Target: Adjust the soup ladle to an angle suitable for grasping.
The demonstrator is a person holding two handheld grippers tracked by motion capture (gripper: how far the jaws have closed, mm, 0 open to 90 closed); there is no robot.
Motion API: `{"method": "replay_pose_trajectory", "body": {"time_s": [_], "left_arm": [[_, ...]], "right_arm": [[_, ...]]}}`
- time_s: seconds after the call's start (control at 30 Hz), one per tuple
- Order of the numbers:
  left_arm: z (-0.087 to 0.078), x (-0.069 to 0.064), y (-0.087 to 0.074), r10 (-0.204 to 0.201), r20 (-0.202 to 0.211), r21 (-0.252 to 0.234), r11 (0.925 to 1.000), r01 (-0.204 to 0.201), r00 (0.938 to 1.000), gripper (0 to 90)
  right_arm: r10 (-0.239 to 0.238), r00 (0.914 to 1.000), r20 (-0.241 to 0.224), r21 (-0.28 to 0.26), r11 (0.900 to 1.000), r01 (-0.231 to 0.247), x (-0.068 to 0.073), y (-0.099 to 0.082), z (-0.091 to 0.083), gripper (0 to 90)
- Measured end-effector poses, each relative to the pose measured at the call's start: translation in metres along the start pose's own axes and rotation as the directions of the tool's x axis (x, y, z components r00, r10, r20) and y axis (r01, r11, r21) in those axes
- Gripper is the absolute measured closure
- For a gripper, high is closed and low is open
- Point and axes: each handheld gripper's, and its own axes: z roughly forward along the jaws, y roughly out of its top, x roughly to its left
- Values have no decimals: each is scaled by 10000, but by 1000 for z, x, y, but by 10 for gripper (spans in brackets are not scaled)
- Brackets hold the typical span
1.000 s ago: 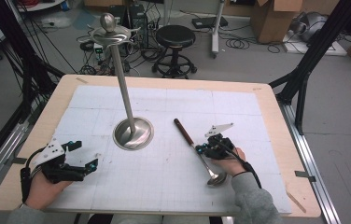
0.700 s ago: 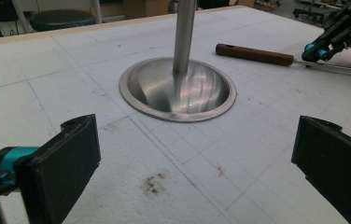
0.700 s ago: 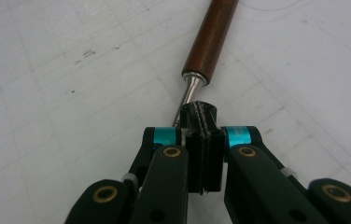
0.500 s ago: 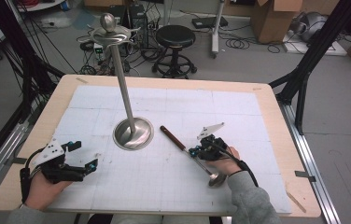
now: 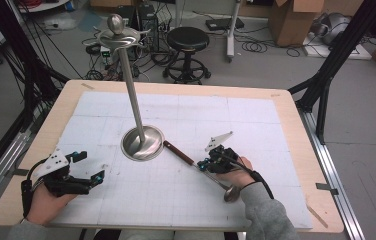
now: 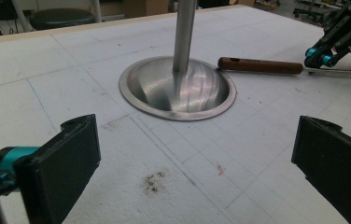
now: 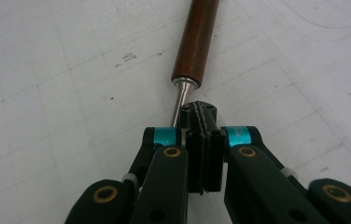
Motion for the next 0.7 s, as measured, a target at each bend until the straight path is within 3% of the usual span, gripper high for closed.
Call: {"method": "replay_pose_trajectory", "body": {"time_s": [0.07,0.1,0.53,0.7], "left_arm": [[0,0,0,8,20,0,10000,-8,10000,17],[0,0,0,-21,23,-3,10000,21,10000,17],[-1,0,-1,-17,17,2,10000,17,10000,18],[-2,0,-1,16,-4,32,10000,-16,10000,18]], "right_arm": [[-107,9999,-128,47,9999,108,1,1,1,900],[-439,9990,-34,179,9989,439,2,4,2,900],[-400,9973,619,695,9969,357,-2,20,8,900],[-670,9959,613,745,9953,623,-1,24,12,900]]}}
